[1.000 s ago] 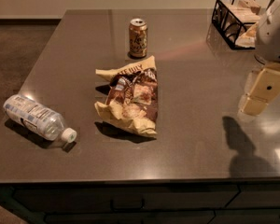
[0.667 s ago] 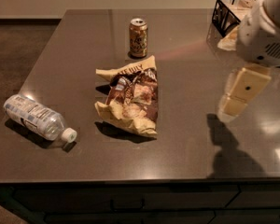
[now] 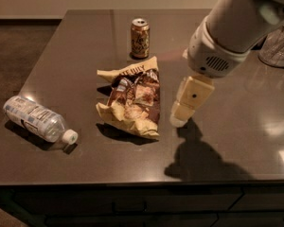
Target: Move brown chip bag near blue plastic bottle
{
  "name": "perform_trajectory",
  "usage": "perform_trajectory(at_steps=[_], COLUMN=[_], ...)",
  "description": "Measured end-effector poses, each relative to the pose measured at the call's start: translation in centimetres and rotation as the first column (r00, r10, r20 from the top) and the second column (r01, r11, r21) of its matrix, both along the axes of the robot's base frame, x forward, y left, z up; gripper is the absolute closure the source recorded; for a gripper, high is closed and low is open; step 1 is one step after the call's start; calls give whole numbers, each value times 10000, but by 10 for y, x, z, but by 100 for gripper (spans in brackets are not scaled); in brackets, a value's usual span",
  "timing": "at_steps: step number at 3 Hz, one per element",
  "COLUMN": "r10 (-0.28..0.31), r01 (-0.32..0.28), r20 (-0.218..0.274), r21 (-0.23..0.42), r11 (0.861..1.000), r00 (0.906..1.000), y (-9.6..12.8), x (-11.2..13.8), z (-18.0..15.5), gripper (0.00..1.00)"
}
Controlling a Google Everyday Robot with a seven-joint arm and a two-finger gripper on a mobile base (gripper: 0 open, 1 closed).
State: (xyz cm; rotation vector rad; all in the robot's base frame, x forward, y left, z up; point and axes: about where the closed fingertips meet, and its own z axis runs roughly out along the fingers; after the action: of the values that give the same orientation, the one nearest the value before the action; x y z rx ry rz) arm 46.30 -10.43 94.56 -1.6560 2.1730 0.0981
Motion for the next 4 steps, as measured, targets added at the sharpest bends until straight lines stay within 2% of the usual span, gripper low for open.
perform_trajectory(at_steps=[1, 3, 4], r10=[-211, -819, -1283], r01=[211, 820, 1314], r20=[-75, -726, -951], r21=[33, -21, 270], r11=[9998, 9966, 9910], r00=[9997, 9940, 9872], y=[29, 64, 78], x=[10, 17, 22], z=[-27, -79, -91], gripper=[0, 0, 18])
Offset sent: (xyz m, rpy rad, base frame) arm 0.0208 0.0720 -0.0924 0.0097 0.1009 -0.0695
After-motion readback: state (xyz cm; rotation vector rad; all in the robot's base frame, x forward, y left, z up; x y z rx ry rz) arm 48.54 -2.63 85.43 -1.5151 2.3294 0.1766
